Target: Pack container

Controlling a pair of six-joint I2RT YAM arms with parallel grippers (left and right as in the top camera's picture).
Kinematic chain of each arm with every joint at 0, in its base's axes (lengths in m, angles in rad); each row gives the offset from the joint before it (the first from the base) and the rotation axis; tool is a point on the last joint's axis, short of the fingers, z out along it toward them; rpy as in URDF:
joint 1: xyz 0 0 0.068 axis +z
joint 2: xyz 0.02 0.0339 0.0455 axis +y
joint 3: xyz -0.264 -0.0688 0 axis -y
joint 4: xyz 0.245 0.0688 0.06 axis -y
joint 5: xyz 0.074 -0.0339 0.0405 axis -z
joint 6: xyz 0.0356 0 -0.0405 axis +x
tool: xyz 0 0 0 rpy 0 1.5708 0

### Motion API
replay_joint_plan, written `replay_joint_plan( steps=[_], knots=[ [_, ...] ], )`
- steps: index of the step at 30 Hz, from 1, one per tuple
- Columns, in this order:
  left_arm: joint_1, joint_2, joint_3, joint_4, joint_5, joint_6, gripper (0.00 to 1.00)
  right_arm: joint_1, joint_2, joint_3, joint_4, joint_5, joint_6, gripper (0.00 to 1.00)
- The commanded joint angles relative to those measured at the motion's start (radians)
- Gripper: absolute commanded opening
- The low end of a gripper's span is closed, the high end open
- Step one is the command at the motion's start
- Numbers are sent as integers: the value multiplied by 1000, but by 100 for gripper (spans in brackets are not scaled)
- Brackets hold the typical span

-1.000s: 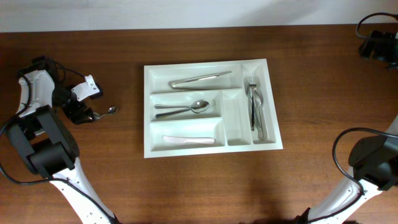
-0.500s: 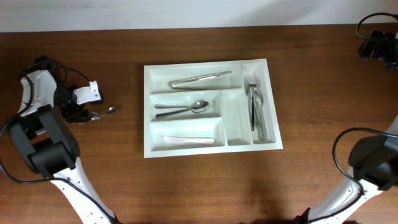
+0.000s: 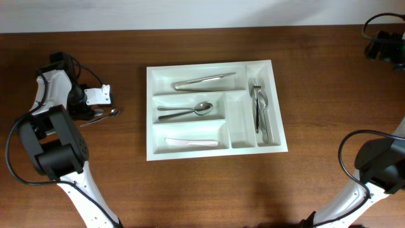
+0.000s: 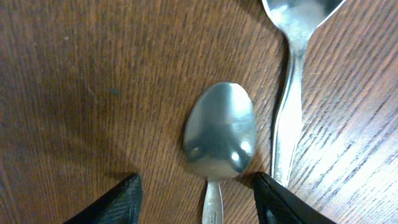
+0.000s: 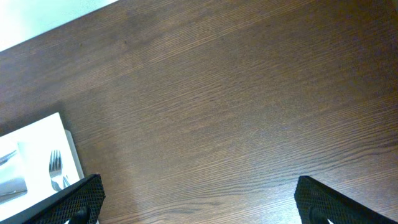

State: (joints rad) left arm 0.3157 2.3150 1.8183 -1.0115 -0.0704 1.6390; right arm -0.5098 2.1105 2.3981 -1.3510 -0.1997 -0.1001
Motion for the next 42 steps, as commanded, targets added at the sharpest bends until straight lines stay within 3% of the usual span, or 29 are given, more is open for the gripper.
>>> replay_joint_plan(
  steps=[1, 18, 22, 25, 29, 42],
  knots=[
    [-13, 42, -50, -3, 36, 12, 58, -1, -7, -5, 1, 5, 8, 99],
    [-13, 42, -50, -40, 119, -53, 37, -1, -7, -5, 1, 5, 8, 99],
    [-12, 42, -51, -40, 120, -56, 28, -1, -7, -5, 1, 5, 8, 99],
    [-12, 42, -51, -40, 119, -56, 15, -1, -7, -5, 0, 5, 8, 99],
    [-12, 42, -51, -40, 119, -56, 4, -1, -7, -5, 1, 5, 8, 99],
    [-12, 42, -51, -44, 119, -56, 2, -1, -7, -5, 1, 5, 8, 99]
  ],
)
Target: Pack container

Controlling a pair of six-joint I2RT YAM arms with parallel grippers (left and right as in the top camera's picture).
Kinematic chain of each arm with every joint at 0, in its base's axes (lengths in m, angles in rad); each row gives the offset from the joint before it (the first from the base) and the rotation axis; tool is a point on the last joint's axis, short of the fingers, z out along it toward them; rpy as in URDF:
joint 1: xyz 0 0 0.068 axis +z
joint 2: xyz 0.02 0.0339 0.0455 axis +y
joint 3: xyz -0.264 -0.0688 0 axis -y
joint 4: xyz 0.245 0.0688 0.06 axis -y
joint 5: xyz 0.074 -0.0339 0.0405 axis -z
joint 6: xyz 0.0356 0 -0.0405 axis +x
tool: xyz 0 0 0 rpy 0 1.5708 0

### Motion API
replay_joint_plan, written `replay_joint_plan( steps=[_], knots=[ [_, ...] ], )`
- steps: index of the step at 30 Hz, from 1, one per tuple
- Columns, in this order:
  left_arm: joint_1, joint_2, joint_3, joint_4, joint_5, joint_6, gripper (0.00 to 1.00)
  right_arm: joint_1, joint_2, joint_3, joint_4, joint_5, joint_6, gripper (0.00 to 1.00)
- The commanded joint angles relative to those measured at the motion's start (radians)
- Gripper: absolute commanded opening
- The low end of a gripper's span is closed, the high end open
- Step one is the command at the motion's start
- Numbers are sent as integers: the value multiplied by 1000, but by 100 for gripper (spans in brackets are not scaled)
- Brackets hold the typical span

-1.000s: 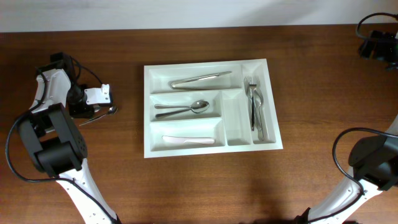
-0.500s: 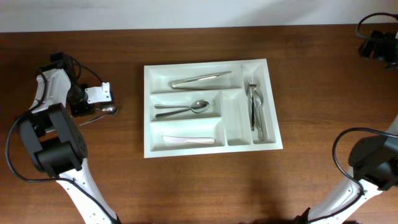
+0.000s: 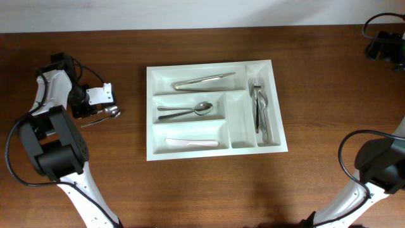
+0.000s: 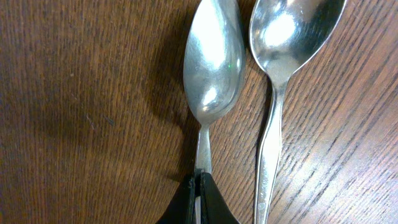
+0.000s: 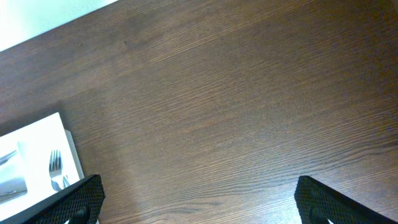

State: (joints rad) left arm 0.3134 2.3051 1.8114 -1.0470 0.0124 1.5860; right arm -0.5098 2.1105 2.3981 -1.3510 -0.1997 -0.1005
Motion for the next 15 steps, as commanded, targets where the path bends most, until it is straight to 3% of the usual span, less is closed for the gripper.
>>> replay_joint_plan(
  steps=[1, 9, 15],
  knots=[
    [-10, 52, -44, -13, 36, -3, 2, -1, -7, -5, 1, 5, 9, 99],
    [-10, 52, -43, -51, 36, -4, 2, -1, -7, -5, 1, 5, 9, 99],
    [-10, 51, -41, -53, 36, -69, 2, -1, -7, -5, 1, 5, 9, 99]
  ],
)
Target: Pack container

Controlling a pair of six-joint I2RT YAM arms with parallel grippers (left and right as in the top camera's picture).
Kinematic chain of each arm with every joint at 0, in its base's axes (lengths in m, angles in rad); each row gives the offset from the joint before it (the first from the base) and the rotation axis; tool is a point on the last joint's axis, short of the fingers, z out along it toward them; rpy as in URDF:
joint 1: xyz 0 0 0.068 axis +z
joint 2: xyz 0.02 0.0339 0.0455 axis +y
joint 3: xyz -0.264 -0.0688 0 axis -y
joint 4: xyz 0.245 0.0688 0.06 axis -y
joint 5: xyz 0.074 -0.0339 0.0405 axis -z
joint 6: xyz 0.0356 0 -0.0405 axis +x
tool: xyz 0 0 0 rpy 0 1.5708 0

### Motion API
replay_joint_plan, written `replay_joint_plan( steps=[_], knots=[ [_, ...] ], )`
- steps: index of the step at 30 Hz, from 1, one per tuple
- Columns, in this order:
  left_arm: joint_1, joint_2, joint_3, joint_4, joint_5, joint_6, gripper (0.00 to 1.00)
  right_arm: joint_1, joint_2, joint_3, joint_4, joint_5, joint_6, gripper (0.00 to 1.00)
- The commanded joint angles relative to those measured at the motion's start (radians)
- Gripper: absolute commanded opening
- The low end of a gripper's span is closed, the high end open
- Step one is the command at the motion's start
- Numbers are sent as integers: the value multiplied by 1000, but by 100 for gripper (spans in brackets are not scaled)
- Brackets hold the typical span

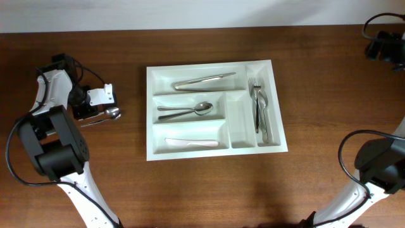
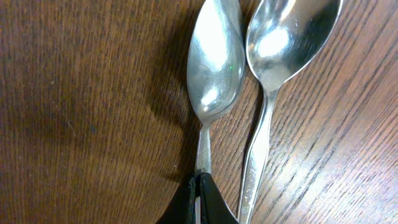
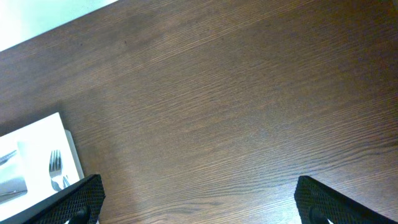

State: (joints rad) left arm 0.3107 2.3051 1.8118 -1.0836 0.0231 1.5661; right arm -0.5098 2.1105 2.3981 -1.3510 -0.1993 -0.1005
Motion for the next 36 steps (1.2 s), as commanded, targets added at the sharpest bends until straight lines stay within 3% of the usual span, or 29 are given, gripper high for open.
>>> replay_joint_plan(
  steps=[1, 11, 36],
  knots=[
    [-7, 51, -41, -16, 26, -53, 2, -1, -7, -5, 1, 5, 9, 99],
    [-7, 51, 23, -22, 26, -114, 2, -1, -7, -5, 1, 5, 9, 99],
    [-7, 51, 82, -111, 34, -137, 2, -1, -7, -5, 1, 5, 9, 99]
  ],
)
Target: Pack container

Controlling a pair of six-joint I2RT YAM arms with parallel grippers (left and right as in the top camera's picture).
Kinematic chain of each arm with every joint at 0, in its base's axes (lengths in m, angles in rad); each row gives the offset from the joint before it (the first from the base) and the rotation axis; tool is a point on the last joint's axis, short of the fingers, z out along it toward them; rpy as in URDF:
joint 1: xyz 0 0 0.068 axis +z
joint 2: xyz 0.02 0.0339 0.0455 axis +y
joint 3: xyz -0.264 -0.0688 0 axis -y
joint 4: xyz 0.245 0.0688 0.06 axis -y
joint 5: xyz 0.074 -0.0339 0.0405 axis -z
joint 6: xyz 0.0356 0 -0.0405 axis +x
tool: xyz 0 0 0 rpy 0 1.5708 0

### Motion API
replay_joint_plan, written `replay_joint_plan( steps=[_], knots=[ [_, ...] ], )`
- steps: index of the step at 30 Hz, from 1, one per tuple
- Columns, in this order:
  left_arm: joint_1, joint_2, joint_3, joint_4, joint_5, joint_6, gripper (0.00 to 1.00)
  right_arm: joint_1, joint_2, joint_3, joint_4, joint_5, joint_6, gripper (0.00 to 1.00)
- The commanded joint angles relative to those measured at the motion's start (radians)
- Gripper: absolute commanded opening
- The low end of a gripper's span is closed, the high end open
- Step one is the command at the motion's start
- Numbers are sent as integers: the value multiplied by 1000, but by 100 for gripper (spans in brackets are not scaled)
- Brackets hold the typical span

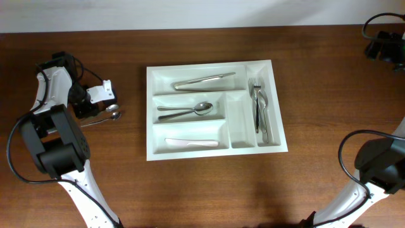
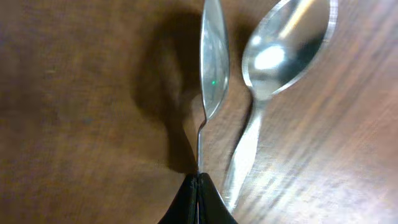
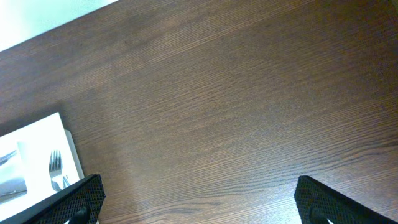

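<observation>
My left gripper [image 2: 198, 182] is shut on the thin handle of a steel spoon [image 2: 213, 56]. That spoon is turned on its edge and throws a dark shadow on the wood to its left. A second spoon [image 2: 281, 55] lies bowl up on the table just right of it. In the overhead view the left gripper [image 1: 96, 100] is left of the white cutlery tray [image 1: 150, 152], with the spoons [image 1: 112, 111] beside it. The right gripper [image 3: 202, 204] is open over bare wood at the far right corner, nothing between its fingers.
The tray holds a knife [image 1: 204, 80] in the top slot, spoons [image 1: 190, 110] in the middle slot, a white utensil [image 1: 192, 143] in the lower slot and forks [image 1: 261, 111] in the right slot. A small slot [image 1: 241, 120] has nothing in it.
The held spoon has rolled from lying nearly flat to standing on its edge, and its shadow has spread. The left gripper sits slightly higher in the overhead view. The right arm has not moved.
The left gripper stood open around one spoon's neck beside a second spoon. Then it was shut on that spoon's handle, the bowl still flat on the wood. Now the held spoon is tipped on edge. The right gripper stayed open and still throughout.
</observation>
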State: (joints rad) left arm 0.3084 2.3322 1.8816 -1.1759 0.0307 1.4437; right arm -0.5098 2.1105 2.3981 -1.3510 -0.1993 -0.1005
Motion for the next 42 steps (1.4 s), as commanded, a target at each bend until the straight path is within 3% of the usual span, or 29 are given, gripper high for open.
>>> replay_joint_plan(
  steps=[1, 17, 31, 42],
  knots=[
    [-5, 24, 12, -23, 26, -15, 2, -1, -7, -5, 1, 5, 9, 99],
    [-5, 24, 23, -36, 59, -24, 2, -1, -7, -5, 1, 5, 9, 99],
    [-5, 24, 204, -82, 107, -133, 2, -1, -7, -5, 1, 5, 9, 99],
    [-8, 22, 477, -319, 210, -135, 2, -1, -7, -5, 1, 5, 9, 99]
  ],
)
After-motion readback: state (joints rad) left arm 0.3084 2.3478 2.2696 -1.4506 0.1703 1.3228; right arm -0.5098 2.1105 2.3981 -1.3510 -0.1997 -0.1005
